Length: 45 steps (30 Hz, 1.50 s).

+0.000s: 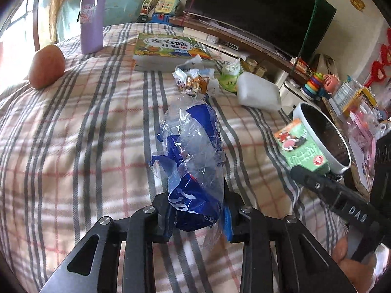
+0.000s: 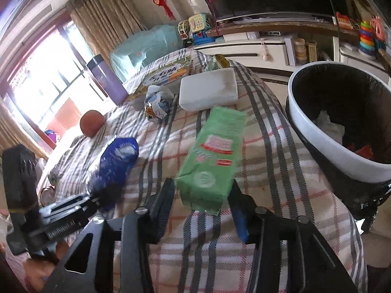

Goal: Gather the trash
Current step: 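Grasp the blue plastic bag with the left tool while the right tool grasps the green juice box, then carry the blue bag and green juice box over the black bin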

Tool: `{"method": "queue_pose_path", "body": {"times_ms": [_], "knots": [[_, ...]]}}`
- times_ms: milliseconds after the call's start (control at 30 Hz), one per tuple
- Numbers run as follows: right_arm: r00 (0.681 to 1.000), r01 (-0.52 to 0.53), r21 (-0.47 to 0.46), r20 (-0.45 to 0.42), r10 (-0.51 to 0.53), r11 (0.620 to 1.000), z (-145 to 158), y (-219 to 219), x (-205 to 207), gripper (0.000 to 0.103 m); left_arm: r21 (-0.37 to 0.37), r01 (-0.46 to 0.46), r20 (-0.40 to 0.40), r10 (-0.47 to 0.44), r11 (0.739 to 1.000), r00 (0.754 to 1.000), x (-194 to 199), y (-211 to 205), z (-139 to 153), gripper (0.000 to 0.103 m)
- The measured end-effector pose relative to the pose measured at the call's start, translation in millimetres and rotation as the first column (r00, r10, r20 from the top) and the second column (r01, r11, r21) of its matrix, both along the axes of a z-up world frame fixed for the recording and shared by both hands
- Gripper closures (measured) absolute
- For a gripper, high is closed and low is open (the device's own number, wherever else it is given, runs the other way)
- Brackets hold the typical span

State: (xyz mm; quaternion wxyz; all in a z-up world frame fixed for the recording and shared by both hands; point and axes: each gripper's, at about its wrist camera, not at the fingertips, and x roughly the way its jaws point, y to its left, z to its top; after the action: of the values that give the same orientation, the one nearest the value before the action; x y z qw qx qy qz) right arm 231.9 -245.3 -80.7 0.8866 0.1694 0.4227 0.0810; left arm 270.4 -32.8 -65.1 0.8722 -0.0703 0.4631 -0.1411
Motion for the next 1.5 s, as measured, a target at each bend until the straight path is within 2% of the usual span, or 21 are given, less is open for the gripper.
{"method": "queue_pose_path", "body": {"times_ms": [67, 200, 333, 400, 433, 633, 967, 1500], "knots": [[1.0, 0.012, 0.015, 0.007, -0.012, 1.0, 2, -3, -1, 0.047, 0.001, 0.003, -0.001, -0.002, 1.0, 1.0, -3, -2, 1, 0.074], [0.999, 0.041, 0.0, 0.016, -0.041, 0.999, 1, -6, 0, 0.046, 0.006, 0.007, 0.002, -0.007, 1.0, 1.0, -8, -7, 2, 0.074], [0.997, 0.072, -0.03, 0.013, -0.071, 0.997, -3, -8, 5, 0.049, 0.004, 0.013, 0.0, -0.013, 1.0, 1.0, -12, -12, 3, 0.074], [0.997, 0.071, -0.037, 0.017, -0.07, 0.997, -5, -8, 7, 0.057, 0.005, 0.019, 0.002, -0.019, 1.0, 1.0, -14, -15, 4, 0.074], [0.998, 0.065, -0.039, 0.019, -0.064, 0.997, -5, -8, 7, 0.067, 0.005, 0.025, 0.002, -0.025, 1.0, 1.0, -15, -17, 5, 0.074], [0.997, 0.05, -0.048, 0.068, -0.047, 0.998, 7, -11, -6, 0.068, 0.0, 0.059, 0.01, -0.059, 0.998, 0.998, -23, -31, 11, 0.074], [0.989, 0.099, -0.031, 0.113, -0.095, 0.995, 32, -43, -31, 0.068, -0.004, 0.139, 0.037, -0.139, 0.99, 0.99, -31, -62, 24, 0.074], [0.971, 0.207, -0.039, 0.13, -0.2, 0.978, 42, -102, -61, 0.068, -0.001, 0.239, 0.05, -0.238, 0.971, 0.97, -21, -115, 32, 0.074]]}}
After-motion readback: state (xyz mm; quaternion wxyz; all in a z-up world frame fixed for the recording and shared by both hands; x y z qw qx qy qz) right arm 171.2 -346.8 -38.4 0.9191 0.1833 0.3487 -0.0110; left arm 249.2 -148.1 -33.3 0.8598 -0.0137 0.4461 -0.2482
